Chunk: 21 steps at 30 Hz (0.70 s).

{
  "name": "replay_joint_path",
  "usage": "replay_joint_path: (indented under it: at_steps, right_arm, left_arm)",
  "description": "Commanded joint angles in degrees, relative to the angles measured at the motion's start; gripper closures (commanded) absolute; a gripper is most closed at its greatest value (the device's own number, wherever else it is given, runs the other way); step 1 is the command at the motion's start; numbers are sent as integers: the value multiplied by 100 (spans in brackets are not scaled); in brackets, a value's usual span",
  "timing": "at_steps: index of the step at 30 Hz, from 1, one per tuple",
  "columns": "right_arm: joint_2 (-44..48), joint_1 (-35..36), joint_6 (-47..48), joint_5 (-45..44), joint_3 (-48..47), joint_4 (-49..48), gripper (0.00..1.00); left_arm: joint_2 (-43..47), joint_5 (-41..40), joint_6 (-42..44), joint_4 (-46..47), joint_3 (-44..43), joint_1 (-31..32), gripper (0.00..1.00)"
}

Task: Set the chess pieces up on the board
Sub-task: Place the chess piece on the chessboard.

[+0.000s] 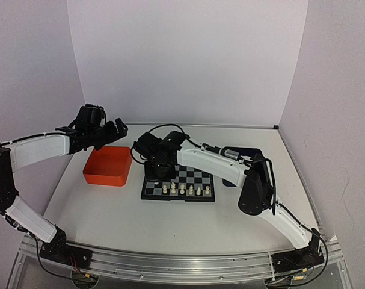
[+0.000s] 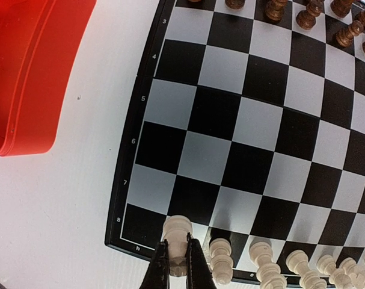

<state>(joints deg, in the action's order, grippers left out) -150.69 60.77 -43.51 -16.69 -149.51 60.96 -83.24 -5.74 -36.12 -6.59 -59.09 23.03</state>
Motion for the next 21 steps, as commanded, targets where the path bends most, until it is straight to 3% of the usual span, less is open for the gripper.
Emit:
replay_joint_path:
  at_steps: [1,21]
  right_arm:
    - [-4,66,76,33,-79,-55,100]
    - [143,202,142,77,294,-17,100]
  left_arm:
    - [194,22,-43,88,69,-29,0]
    - [194,-3,-18,88,69,-33,0]
